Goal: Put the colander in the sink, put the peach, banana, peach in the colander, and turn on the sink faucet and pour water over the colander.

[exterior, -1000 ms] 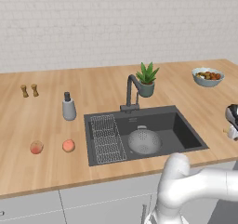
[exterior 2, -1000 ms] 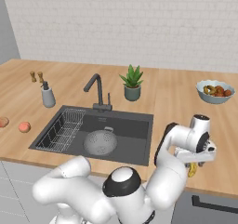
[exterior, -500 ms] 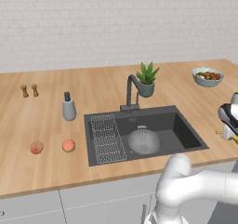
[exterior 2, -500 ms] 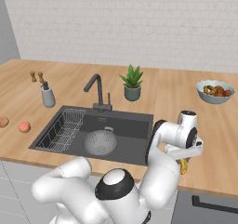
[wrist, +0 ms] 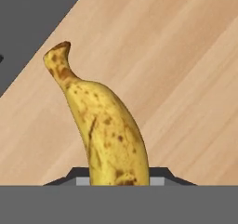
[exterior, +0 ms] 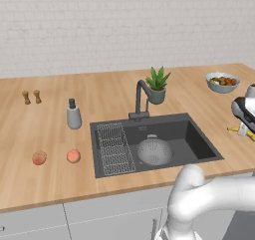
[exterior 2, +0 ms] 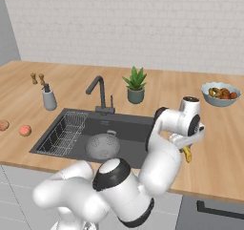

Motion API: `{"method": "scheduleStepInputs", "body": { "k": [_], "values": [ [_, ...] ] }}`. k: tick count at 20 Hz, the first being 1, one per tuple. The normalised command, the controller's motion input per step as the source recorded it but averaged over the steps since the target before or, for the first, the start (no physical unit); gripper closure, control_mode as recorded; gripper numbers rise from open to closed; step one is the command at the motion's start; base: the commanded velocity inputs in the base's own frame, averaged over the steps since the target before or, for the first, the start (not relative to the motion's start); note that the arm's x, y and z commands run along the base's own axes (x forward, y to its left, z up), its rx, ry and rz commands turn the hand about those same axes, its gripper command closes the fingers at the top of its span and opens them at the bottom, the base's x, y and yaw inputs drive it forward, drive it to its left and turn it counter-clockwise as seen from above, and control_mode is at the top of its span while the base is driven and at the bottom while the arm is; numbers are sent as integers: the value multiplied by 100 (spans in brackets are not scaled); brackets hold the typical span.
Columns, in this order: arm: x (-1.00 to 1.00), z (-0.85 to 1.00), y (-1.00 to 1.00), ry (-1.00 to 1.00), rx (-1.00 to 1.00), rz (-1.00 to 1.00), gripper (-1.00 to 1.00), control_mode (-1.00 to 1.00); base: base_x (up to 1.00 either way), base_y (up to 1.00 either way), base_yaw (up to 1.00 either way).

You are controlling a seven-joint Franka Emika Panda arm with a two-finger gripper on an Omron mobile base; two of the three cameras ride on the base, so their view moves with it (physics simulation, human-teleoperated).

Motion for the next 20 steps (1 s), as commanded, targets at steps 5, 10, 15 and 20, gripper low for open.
{"method": "scheduleStepInputs", "body": {
  "k": [5, 10, 15, 20],
  "values": [
    [96, 2, -9, 0, 9, 1, 100, -100, 0, 0, 0],
    [75, 0, 10, -6, 10, 0, 100, -100, 0, 0, 0],
    [45, 1, 82, -12, 0, -6, 100, -100, 0, 0, 0],
    [27, 0, 100, -3, -5, -26, 100, -100, 0, 0, 0]
  ]
}}
